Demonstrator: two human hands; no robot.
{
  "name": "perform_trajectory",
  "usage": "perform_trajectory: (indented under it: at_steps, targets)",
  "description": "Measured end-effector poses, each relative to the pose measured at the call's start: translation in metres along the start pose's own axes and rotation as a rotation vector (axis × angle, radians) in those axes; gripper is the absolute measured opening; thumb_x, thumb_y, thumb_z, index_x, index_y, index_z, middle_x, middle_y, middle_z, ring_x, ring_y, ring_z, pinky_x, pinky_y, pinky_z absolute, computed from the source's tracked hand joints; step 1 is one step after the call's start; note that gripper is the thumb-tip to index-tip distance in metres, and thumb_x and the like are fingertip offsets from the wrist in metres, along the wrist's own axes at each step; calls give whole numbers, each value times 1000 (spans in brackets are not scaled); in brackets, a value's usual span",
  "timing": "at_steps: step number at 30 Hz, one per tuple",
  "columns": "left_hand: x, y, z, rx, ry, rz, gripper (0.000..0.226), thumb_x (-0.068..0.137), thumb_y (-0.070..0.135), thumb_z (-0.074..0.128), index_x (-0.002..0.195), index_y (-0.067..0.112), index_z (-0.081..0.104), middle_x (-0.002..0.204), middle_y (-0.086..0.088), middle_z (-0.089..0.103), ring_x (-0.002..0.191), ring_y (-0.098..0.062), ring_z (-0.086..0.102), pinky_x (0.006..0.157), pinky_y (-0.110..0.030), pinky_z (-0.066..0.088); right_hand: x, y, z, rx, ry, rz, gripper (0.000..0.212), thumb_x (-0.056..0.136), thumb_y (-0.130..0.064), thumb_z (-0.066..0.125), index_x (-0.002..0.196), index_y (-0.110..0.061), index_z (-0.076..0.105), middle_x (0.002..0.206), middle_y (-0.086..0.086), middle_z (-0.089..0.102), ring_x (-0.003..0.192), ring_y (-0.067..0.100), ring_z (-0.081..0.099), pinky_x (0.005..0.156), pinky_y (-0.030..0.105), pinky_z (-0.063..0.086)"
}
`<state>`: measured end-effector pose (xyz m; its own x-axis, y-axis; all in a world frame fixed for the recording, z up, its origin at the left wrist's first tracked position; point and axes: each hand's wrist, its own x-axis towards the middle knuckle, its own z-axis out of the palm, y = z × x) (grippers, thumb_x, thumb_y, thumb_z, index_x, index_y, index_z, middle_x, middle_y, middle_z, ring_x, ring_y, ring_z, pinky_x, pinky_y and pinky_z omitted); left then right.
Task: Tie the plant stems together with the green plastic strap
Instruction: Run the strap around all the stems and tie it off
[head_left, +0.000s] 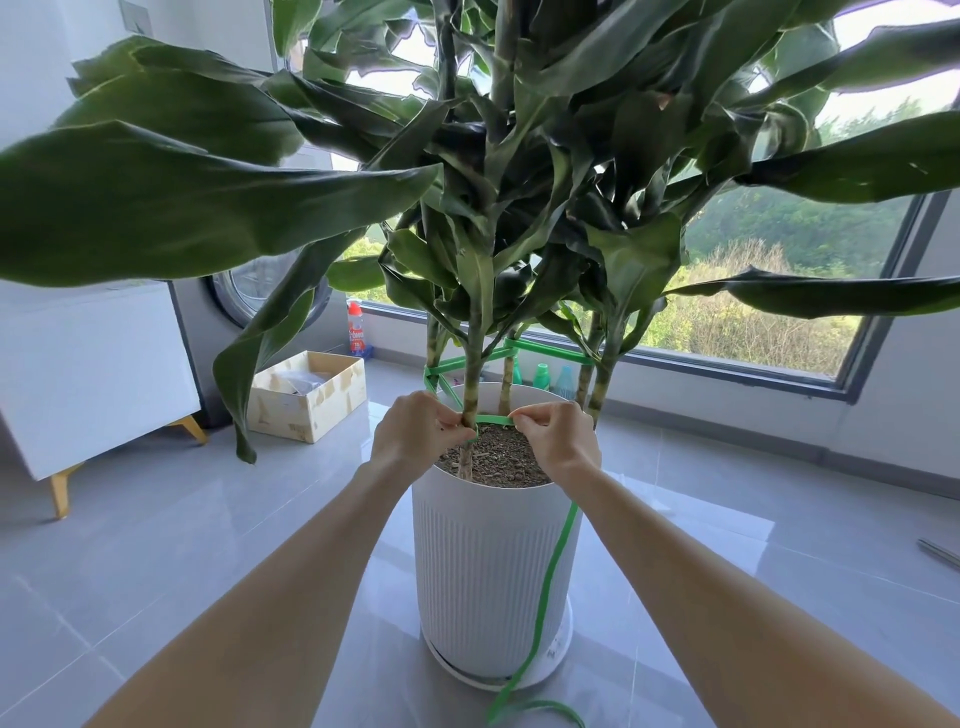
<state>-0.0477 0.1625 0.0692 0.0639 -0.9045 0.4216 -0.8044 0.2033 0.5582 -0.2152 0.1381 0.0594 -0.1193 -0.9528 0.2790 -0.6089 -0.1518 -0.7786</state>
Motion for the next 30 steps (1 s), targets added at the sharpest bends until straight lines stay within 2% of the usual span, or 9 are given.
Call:
perform_trajectory:
  at_steps: [5,12,15,17,18,22,26,28,30]
  targets:
    - [-6,1,9,156,97,67,26,77,37,74,91,15,77,81,1,63,71,-17,58,64,-32,52,0,1,-5,26,-32,-8,16,88,-27,66,100,-23,76,97,-4,74,89,13,64,84,36,54]
    - [-7,5,10,255,146,82,29,77,42,73,91,16,77,87,1,65,80,-17,57,68,-32,53,2,3,-9,61,-106,-8,13,86,-26,69,96,-22,77,92,-5,74,86,15,65,86,37,55]
    - [-6,8,10,245,156,43,29,74,44,75,89,19,77,83,1,66,77,-19,58,67,-32,53,1,1,-14,123,-177,-3,13,85,-23,70,95,-19,77,90,1,75,75,13,60,73,28,54]
    - [-7,9,10,197,162,9,26,73,42,76,89,22,77,81,1,66,75,-20,59,66,-32,52,-2,0,-18,151,-235,7,13,85,-23,70,95,-17,77,90,4,75,69,11,50,59,19,45]
    - [-8,9,10,167,164,-10,26,72,42,77,89,23,77,80,2,65,75,-20,60,65,-32,52,-3,0,-19,162,-257,12,13,84,-23,71,94,-17,77,90,5,75,69,12,48,57,18,42]
    - [-12,5,11,141,189,-67,29,69,48,78,85,24,75,82,5,62,75,-18,58,63,-29,49,-6,1,-21,204,-279,13,13,82,-25,73,91,-17,77,82,-4,74,76,12,53,65,20,46]
    - [-16,8,11,199,182,-75,31,73,49,74,72,19,63,78,6,61,71,-18,58,60,-25,39,-8,3,-25,186,-293,-17,14,78,-27,77,88,-18,78,76,-9,72,74,6,58,68,19,49]
    - [-17,11,13,221,158,-45,25,78,45,71,78,19,68,78,4,68,71,-19,61,62,-26,42,-10,3,-28,186,-311,-10,14,76,-29,79,86,-19,78,72,-8,72,66,2,56,63,18,49]
    - [-17,13,12,196,150,-49,21,80,40,71,82,19,72,78,3,70,72,-19,63,63,-27,47,-14,2,-33,203,-351,2,14,75,-27,79,86,-17,78,60,-10,67,52,-1,47,51,13,41]
